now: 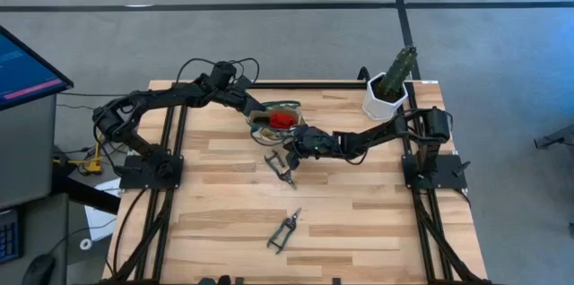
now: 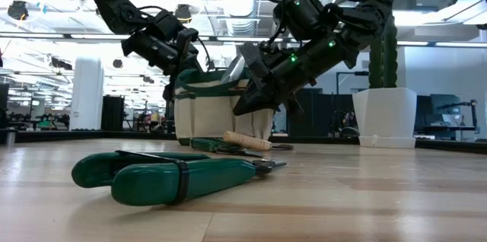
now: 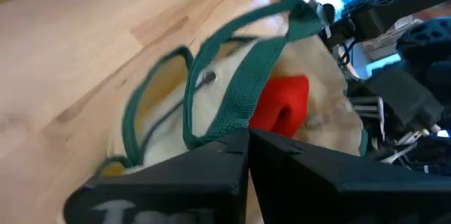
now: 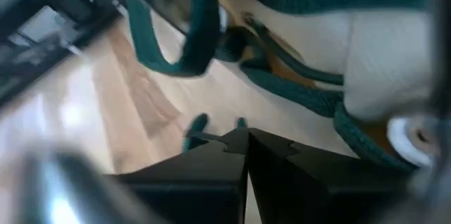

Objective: Pick & Place Garden tools in Gardening bag
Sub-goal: Adjust the brown gardening bag

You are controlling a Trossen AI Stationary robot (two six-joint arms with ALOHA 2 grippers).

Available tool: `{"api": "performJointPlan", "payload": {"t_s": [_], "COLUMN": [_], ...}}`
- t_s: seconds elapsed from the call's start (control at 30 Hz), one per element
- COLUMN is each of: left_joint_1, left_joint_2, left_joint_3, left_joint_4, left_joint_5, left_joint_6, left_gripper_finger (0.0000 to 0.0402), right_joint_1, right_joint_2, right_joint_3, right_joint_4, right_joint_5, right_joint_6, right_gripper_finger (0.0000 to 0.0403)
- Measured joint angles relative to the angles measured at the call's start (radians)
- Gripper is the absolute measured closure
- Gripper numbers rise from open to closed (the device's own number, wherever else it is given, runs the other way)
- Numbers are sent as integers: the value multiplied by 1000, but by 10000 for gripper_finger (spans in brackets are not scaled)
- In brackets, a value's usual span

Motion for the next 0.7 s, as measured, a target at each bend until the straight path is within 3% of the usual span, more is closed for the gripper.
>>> {"api": "performJointPlan", "payload": {"t_s": [0.27,0.7], "left_joint_1": [-3,-72], "left_joint_2": [-9,-158], "left_joint_3": [-1,-1], "left_joint_4": [-68,-184], "left_joint_5": [48,32], "left_joint_6": [-15,-66], "left_gripper_finger": [401,401], "right_joint_1": [-70,-194], "right_joint_2": [0,0], "right_joint_3": [0,0], "right_joint_4": [0,16], "right_joint_5": [-5,-61], "right_joint_6": [-42,-114], "right_gripper_finger": [403,403]}}
